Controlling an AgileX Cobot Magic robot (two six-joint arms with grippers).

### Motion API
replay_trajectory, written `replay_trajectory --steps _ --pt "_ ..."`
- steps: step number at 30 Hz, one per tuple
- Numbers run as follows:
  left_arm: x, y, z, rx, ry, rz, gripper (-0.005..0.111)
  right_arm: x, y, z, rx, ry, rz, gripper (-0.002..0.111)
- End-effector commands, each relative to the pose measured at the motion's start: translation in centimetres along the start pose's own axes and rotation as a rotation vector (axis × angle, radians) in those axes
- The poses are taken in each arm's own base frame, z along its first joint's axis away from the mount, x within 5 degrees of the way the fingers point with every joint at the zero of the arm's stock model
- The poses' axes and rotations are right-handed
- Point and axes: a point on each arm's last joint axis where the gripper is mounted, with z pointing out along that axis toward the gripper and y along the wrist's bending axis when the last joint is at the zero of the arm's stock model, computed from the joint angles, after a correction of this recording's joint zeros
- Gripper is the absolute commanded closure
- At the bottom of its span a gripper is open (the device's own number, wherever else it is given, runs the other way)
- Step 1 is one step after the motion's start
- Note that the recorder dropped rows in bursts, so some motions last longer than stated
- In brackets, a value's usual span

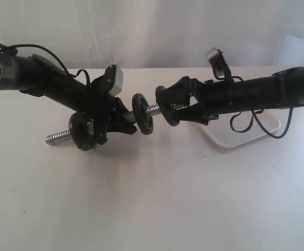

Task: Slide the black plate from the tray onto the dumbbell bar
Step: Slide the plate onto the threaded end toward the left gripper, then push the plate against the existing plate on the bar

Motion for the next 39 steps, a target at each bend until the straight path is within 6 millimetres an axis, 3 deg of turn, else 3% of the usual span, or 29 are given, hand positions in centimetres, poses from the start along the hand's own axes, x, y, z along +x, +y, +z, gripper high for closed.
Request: replay_trajectory --steps 1,19,27,39 --pt "-6.9 2.4 -2.9 -0.211 -0.581 -0.313 0.107 -1.2 2.4 0.6 -0.101 -0.099 -0.028 0.108" --pt "-7.0 2.3 -2.9 -0.187 -0.597 -0.308 0.107 -0.5 3.6 3.5 -0.042 -0.104 -0.088 0.108" --pt "-7.0 2.2 -2.9 -0.184 -0.599 -0.314 0.107 -0.4 3.3 3.6 -0.042 -0.1 -0.083 0.107" --pt "-7.2 2.1 -3.0 -0.169 -0.61 -0.308 0.107 -0.4 3.4 3.6 -0.057 -0.096 -0.085 0.059"
